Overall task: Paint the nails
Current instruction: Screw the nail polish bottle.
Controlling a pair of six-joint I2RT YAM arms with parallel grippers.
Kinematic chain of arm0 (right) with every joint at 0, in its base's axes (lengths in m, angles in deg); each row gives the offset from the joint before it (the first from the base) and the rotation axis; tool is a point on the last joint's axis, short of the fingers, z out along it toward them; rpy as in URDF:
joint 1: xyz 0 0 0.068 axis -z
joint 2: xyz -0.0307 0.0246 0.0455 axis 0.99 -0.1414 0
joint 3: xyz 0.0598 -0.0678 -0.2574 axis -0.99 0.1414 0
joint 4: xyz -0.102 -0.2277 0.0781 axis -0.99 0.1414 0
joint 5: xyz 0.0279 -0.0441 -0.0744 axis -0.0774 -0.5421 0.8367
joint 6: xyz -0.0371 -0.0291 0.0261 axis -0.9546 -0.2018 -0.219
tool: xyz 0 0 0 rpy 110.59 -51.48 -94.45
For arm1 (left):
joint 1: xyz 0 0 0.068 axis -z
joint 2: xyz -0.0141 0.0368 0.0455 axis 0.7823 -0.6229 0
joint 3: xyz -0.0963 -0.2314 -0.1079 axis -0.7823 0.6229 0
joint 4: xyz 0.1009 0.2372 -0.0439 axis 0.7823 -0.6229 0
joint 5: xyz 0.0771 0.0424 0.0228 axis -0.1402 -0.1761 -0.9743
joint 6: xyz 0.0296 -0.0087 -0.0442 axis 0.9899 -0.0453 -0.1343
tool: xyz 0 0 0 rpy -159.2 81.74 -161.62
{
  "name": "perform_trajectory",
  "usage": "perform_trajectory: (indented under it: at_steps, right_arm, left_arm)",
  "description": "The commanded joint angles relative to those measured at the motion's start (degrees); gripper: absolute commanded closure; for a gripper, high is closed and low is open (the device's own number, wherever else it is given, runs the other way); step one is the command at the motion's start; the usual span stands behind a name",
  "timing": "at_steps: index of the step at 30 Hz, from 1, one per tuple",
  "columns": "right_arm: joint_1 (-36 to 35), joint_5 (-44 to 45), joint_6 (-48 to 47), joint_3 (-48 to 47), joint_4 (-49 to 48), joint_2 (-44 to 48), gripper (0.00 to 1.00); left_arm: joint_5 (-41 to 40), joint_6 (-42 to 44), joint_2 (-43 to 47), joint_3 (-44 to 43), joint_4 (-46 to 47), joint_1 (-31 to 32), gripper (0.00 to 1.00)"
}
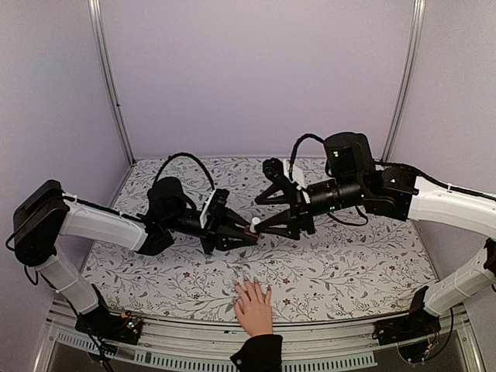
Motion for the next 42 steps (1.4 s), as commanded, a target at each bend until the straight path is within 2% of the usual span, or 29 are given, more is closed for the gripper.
perform_trajectory:
  at_steps: [1, 6, 10, 24, 30, 35, 42]
  right_arm:
    - [0.3, -6.4, -3.6, 0.8, -5.8, 2.3, 0.34]
    - [0.3, -10.0, -6.7, -1.4, -2.3, 1.0, 0.46]
    - [0.3, -11.9, -7.9, -1.8, -1.7, 0.1, 0.51]
    - [0.2, -15.9, -8.9, -3.4, -0.1, -2.5, 0.58]
    - [0.1, -16.8, -8.2, -4.4, 0.4, -3.9, 0.73]
    - [0.1, -17.0, -7.9, -5.2, 1.9, -4.9, 0.91]
    - [0.1, -15.6, -7.7, -5.2, 2.5, -5.4, 0.95]
  left_arm:
    - [7.4, -1.5, 0.0, -2.3, 3.0, -0.6, 1.0]
    - [11.2, -4.4, -1.1, -3.2, 6.0, -0.7, 1.0]
    - [12.4, -6.7, -2.1, -3.6, 8.3, -0.7, 1.0]
    - [12.6, -9.2, -3.1, -4.3, 10.2, -0.6, 1.0]
    - [10.7, -8.6, -2.8, -4.2, 9.1, -0.6, 1.0]
    - [7.8, -7.0, -1.9, -3.9, 7.3, -0.6, 1.0]
    - [2.5, -5.2, -0.5, -3.2, 5.7, -1.2, 1.0]
